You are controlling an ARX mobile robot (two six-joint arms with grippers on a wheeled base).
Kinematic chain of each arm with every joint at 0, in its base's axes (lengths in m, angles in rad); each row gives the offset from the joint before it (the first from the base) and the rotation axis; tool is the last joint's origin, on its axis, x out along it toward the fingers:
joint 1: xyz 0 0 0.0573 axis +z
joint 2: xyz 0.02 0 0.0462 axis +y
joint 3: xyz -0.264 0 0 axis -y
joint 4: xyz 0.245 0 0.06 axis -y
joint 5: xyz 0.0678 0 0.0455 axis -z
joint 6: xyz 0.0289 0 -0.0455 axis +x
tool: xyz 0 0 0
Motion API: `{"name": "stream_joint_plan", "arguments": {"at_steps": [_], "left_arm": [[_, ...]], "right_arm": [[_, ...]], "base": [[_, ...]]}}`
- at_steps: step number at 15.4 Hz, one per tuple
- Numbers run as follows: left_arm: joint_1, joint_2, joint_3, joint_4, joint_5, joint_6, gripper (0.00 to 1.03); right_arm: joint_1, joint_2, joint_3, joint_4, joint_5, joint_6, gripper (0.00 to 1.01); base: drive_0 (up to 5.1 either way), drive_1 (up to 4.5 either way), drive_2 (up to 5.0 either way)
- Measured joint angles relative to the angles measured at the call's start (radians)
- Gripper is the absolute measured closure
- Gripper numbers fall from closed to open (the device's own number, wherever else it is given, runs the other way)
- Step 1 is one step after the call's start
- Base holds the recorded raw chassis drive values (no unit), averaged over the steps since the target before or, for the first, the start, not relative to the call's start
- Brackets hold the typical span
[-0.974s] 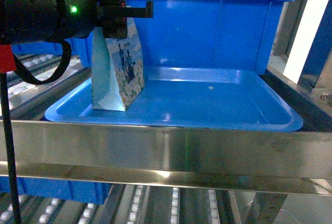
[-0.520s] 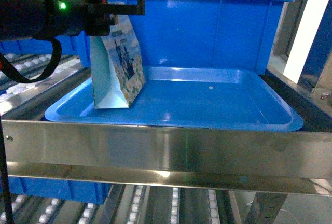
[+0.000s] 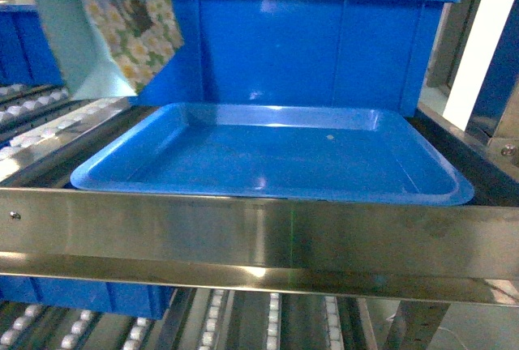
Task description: Move flower gift bag to table near conveyor
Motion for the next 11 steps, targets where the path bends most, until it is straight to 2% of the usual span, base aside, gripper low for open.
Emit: {"name": "stream_joint_plan", "arguments": {"at_steps": [7, 11], "left_arm": [[0.009, -0.166, -0.137, -0.061, -0.040, 0.042, 1.01], [0.001, -0.239, -0.188, -0.125, -0.066, 0.047, 1.01]], "right_arm": [[0.000, 0.000, 0.000, 0.000, 0.000, 0.000, 0.99], [0.000, 0.000, 0.000, 0.000, 0.000, 0.000, 0.99]], "base": [[0.0, 0.00, 0.0], [0.0, 0.00, 0.0]]}}
